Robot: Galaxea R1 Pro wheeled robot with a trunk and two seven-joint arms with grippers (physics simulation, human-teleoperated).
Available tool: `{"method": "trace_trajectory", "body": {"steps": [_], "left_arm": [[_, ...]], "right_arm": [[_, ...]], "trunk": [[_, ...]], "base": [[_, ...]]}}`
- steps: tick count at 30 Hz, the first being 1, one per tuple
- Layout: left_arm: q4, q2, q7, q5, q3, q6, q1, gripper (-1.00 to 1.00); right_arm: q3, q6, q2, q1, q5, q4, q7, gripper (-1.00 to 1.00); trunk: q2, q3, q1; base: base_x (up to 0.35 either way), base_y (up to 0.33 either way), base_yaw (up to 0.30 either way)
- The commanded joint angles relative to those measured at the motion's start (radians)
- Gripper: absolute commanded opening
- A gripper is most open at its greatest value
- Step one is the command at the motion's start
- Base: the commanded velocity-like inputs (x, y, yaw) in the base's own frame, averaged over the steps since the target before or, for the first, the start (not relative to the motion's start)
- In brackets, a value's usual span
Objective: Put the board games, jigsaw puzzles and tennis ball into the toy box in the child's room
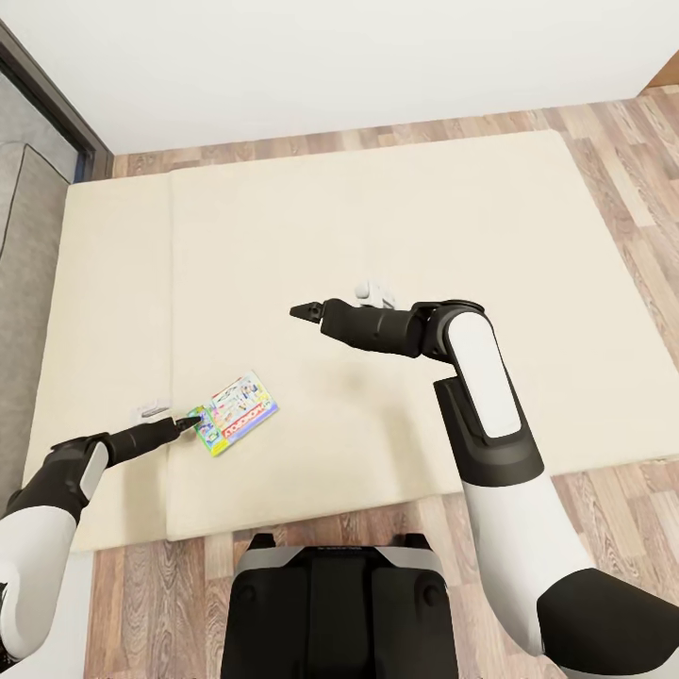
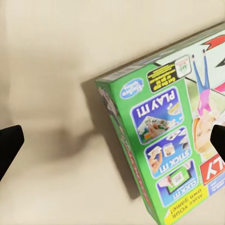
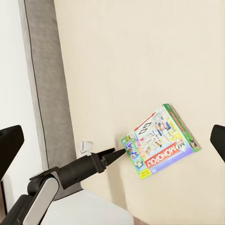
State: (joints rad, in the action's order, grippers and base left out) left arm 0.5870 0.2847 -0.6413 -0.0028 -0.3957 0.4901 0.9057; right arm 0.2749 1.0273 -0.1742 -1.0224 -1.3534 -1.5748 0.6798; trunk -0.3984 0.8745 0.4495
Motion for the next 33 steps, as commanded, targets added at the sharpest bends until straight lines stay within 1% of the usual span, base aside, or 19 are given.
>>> {"method": "trace_trajectory", "body": {"steps": [1,9,17,25,33], "left_arm": [[0.002,-0.001,-0.005,0.0,-0.005,0.008,0.001,1.0],[0.01,-0.001,-0.005,0.0,-0.005,0.006,0.001,1.0],[0.043,-0.003,-0.005,0.0,-0.003,0.009,0.008,1.0],[0.078,-0.017,-0.007,0.001,-0.002,0.013,0.008,1.0],[0.084,-0.03,-0.007,0.001,0.0,0.014,0.015,1.0]], "right_arm": [[0.0,0.002,0.0,-0.001,-0.009,-0.001,0.01,1.0],[0.0,0.002,0.0,-0.001,-0.009,-0.001,0.01,1.0],[0.0,0.002,0.0,-0.001,-0.008,-0.001,0.01,1.0],[0.0,0.001,0.0,-0.001,-0.007,-0.001,0.01,1.0],[0.0,-0.001,0.0,-0.001,-0.007,-0.001,0.01,1.0]], "trunk": [[-0.002,0.002,0.001],[-0.002,0.012,0.001],[-0.002,0.022,0.001],[-0.002,0.028,0.001],[-0.002,0.028,0.001]], "base": [[0.0,0.0,0.0],[0.0,0.0,0.0],[0.0,0.0,0.0],[0.0,0.0,0.0],[0.0,0.0,0.0]]}}
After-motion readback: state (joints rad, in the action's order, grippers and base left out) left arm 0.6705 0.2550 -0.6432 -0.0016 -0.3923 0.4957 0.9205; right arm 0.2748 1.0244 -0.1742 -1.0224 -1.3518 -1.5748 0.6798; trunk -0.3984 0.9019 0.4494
